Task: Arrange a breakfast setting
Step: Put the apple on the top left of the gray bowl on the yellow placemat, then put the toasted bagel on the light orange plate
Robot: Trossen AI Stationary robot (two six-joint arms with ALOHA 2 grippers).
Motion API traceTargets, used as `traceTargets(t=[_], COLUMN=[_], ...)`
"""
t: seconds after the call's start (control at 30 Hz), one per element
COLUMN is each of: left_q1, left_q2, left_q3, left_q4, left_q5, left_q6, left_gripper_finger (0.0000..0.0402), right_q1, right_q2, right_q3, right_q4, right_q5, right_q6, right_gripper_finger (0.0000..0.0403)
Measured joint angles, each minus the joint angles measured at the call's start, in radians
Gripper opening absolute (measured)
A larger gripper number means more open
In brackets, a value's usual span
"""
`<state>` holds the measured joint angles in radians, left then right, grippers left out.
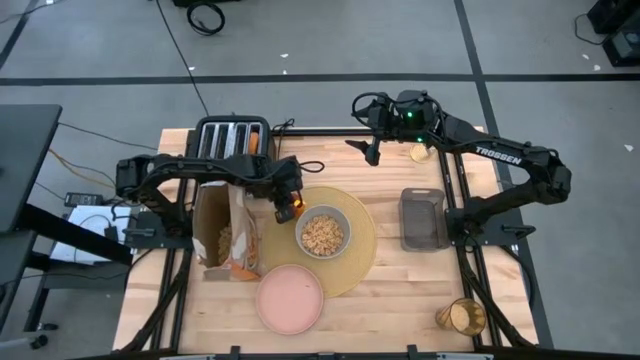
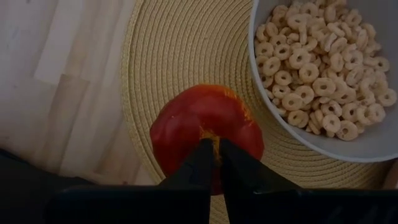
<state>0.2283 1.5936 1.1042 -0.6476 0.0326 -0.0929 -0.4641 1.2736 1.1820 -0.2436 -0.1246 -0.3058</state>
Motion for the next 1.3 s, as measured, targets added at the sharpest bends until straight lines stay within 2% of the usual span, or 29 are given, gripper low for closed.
traceTargets(t=[0.13,0.47,0.8,1.03,1.3], left_q1=[-0.001,0.000,-0.001,0.000,0.000], left_q2=[0.020,0.026,0.008,0.009,0.009], left_q3=[0.001,0.002,0.004,0.061,0.197], left_q4=[0.002,0.005,-0.007,-0.074,-0.191], left_q5=[-0.005,-0.006,-0.003,-0.011,-0.008], left_q6=[-0.003,-0.006,-0.005,0.004,0.026], left_gripper_finger=[0.0034,0.0099,0.0132,0.0161,0.0165], right_q1=[0.000,0.000,0.000,0.000,0.000], right_q2=[0.000,0.001,0.001,0.001,0.001], right_q3=[0.000,0.000,0.000,0.000,0.000], right_q4=[0.000,-0.005,-0.008,-0.008,-0.007], right_q5=[-0.001,-0.008,-0.016,-0.051,-0.053], right_q6=[0.000,0.000,0.000,-0.002,-0.003], right_gripper_finger=[0.0373,0.0373,0.0373,0.0373,0.0373])
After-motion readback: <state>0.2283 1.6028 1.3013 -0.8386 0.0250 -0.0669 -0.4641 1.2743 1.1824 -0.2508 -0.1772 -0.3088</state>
